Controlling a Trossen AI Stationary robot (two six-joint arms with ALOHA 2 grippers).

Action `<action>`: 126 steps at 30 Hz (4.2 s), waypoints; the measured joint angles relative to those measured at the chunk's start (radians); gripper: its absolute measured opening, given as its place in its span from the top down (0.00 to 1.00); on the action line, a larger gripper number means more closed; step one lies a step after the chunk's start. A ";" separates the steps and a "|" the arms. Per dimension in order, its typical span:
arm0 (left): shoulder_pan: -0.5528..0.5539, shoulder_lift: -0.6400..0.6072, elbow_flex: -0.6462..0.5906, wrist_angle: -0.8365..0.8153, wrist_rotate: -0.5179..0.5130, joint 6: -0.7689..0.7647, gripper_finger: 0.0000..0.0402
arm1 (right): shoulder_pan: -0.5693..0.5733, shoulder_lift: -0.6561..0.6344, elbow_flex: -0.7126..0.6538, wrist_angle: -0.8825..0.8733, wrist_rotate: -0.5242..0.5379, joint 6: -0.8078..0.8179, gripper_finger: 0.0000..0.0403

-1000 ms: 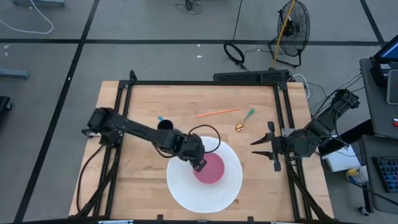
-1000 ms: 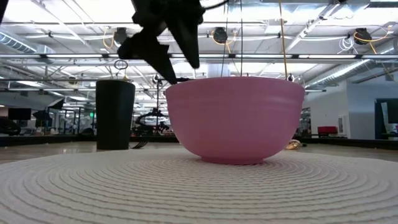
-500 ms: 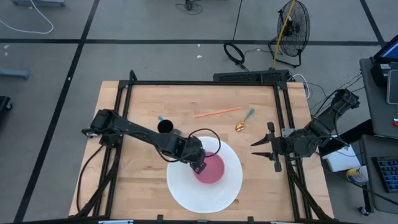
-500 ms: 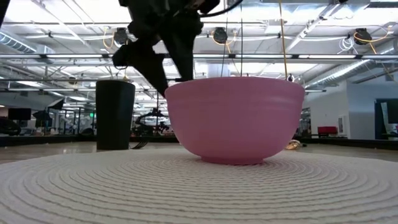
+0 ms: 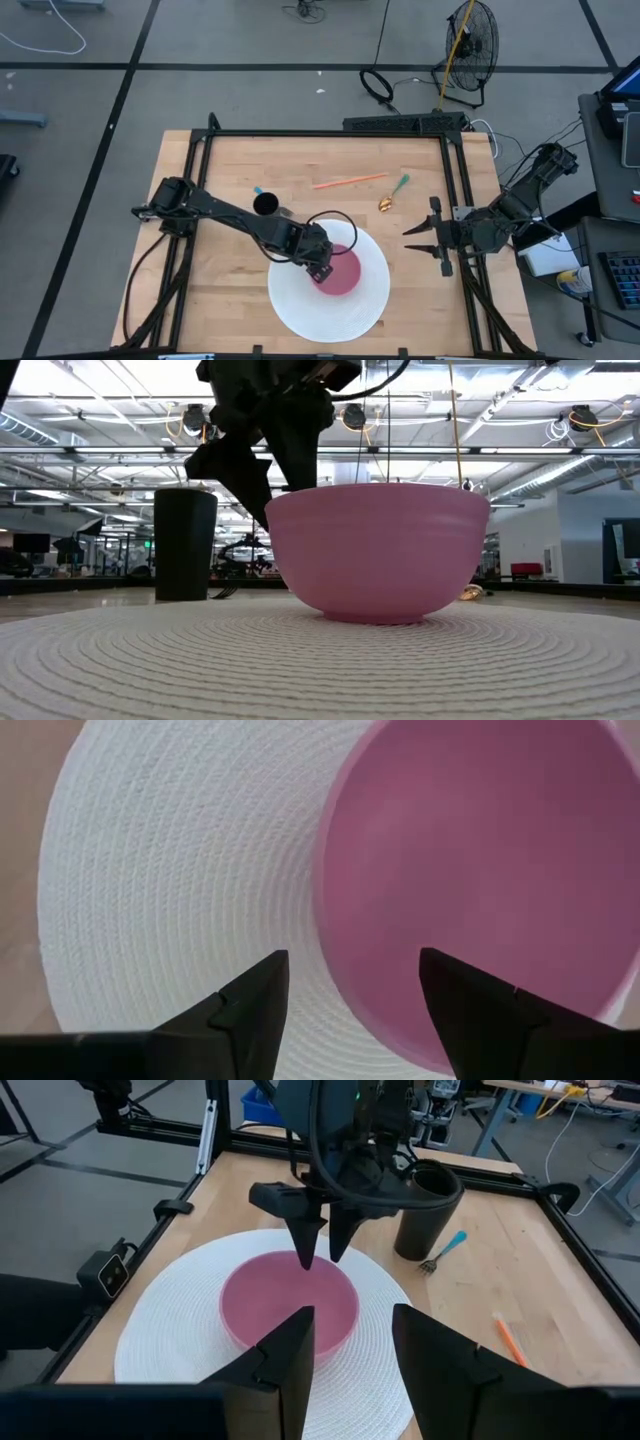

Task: Pick & Place Utensil
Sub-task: Put the pink bowl on the white table mat, then put the blue fork in the pink bowl

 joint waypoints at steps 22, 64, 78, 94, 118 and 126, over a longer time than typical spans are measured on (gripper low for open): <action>0.002 0.041 0.000 0.023 0.035 0.051 0.43 | 0.000 0.018 0.000 0.000 0.000 0.000 0.68; 0.013 0.011 0.000 -0.010 0.052 0.082 0.97 | 0.000 0.019 0.000 -0.001 0.000 0.000 0.68; -0.036 -0.016 0.000 -0.209 0.106 0.027 0.98 | 0.000 0.019 0.000 -0.029 0.000 0.027 0.68; -0.046 -0.016 0.000 -0.314 0.071 0.039 0.97 | 0.000 0.019 0.000 -0.029 0.000 0.052 0.68; -0.046 -0.016 0.000 -0.297 -0.054 0.060 0.64 | 0.000 0.019 0.000 -0.029 0.000 0.053 0.68; -0.038 -0.053 0.000 -0.295 -0.122 0.090 0.52 | 0.000 0.019 0.000 -0.029 0.001 0.053 0.68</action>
